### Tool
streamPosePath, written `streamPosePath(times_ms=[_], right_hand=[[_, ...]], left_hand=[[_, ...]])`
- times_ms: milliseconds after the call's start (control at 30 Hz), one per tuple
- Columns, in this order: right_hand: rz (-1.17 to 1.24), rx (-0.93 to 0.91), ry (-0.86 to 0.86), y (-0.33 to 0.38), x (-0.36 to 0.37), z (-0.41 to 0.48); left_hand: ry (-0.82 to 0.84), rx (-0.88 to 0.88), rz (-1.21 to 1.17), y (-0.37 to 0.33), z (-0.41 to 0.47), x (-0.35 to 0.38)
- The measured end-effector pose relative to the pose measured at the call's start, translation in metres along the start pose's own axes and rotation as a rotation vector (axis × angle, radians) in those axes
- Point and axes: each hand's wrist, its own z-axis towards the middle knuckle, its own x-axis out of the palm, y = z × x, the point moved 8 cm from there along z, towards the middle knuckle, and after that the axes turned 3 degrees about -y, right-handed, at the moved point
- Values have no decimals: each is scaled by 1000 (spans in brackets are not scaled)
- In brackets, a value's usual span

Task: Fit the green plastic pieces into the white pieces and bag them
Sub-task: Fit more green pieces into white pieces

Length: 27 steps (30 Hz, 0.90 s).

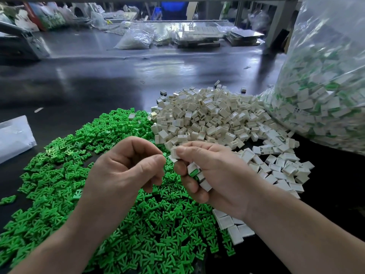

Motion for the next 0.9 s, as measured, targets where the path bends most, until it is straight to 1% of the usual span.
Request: streamPosePath(times_ms=[133, 267, 333, 433, 633, 733, 900], right_hand=[[16, -17, 76, 0, 11, -2], [51, -24, 90, 2, 10, -4], [62, -17, 95, 2, 10, -4], [70, -2, 77, 1, 8, -4], [59, 19, 31, -1, 3, -1], [17, -2, 6, -1, 1, -1], [-58, -38, -2, 1, 3, -3]], left_hand=[[13, -3, 4, 4, -1, 4], [59, -30, 5, 8, -1, 6], [51, -41, -9, 9, -1, 5], [23, -44, -25, 9, -1, 3], [25, -49, -64, 7, -1, 6], [-7, -82, -103, 9, -1, 2], [12, -102, -105, 8, -2, 5]])
